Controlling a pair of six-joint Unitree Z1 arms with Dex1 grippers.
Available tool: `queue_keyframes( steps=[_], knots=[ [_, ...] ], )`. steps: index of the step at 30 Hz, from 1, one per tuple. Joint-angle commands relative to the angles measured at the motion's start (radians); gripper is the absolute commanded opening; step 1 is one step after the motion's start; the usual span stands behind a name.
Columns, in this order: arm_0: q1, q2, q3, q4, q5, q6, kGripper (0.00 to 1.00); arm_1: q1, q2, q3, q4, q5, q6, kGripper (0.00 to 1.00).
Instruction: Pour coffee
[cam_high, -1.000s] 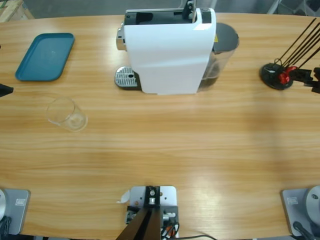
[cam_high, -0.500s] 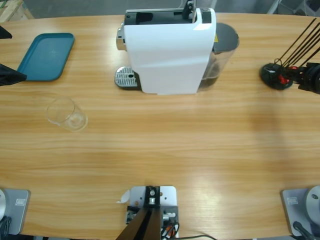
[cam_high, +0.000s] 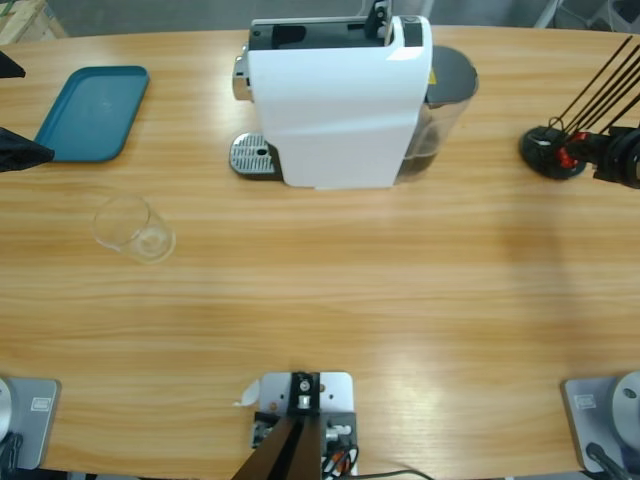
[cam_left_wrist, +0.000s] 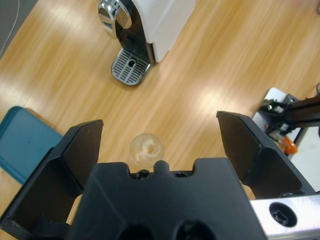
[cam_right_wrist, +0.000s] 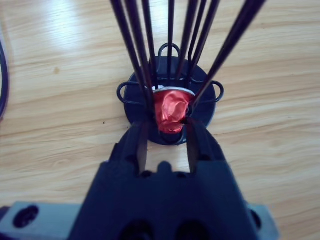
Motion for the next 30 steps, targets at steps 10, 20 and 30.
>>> queue_keyframes(
  steps=[10, 20, 30],
  knots=[
    [-0.005, 0.026, 0.000, 0.004, 0.002, -0.006, 0.982, -0.018, 0.004, 0.031, -0.019, 0.017, -0.039, 0.000],
    [-0.006, 0.033, 0.003, 0.004, -0.011, -0.006, 0.982, -0.020, -0.093, -0.002, 0.043, 0.014, -0.044, 0.000],
    [-0.014, 0.057, 0.006, -0.005, -0.025, -0.006, 0.984, -0.020, -0.216, -0.120, 0.251, -0.005, -0.044, 0.000]
  ],
)
